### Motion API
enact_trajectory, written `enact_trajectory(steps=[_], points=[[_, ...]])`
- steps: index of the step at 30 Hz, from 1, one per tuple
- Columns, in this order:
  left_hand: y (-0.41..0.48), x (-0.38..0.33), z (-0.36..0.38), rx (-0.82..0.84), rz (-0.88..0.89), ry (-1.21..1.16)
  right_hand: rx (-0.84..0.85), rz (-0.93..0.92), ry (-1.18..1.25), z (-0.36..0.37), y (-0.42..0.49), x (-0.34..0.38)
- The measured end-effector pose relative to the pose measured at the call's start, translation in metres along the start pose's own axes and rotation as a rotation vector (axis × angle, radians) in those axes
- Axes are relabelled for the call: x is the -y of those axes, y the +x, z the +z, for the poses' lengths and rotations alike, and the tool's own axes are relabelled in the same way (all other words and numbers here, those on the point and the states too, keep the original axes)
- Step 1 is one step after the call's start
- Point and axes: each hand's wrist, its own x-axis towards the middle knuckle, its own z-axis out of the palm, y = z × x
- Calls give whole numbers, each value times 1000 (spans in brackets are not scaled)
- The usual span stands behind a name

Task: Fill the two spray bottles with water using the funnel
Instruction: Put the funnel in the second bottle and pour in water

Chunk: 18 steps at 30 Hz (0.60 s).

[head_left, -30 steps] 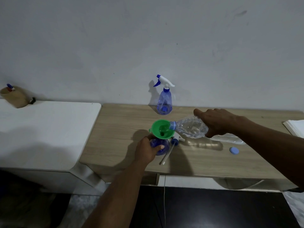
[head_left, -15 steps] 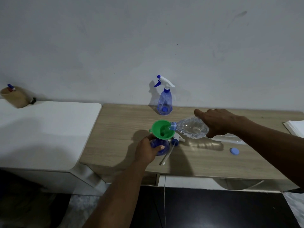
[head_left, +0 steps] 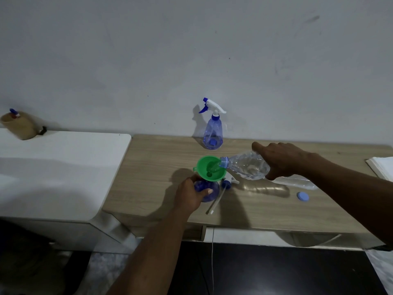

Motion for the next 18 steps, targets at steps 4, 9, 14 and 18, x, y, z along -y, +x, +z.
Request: enact_trajectory(steps=[4, 9, 14, 18], points=[[-1, 1, 0, 2, 0, -5, -25, 12, 90, 6, 0, 0], [-1, 1, 0, -1, -7, -18, -117, 5, 346, 21, -1, -6], [2, 5, 1, 16, -15, -32, -369, 77, 698, 28, -9, -10], [3, 7, 2, 15, -4, -33, -573, 199, 948, 42, -10, -8]])
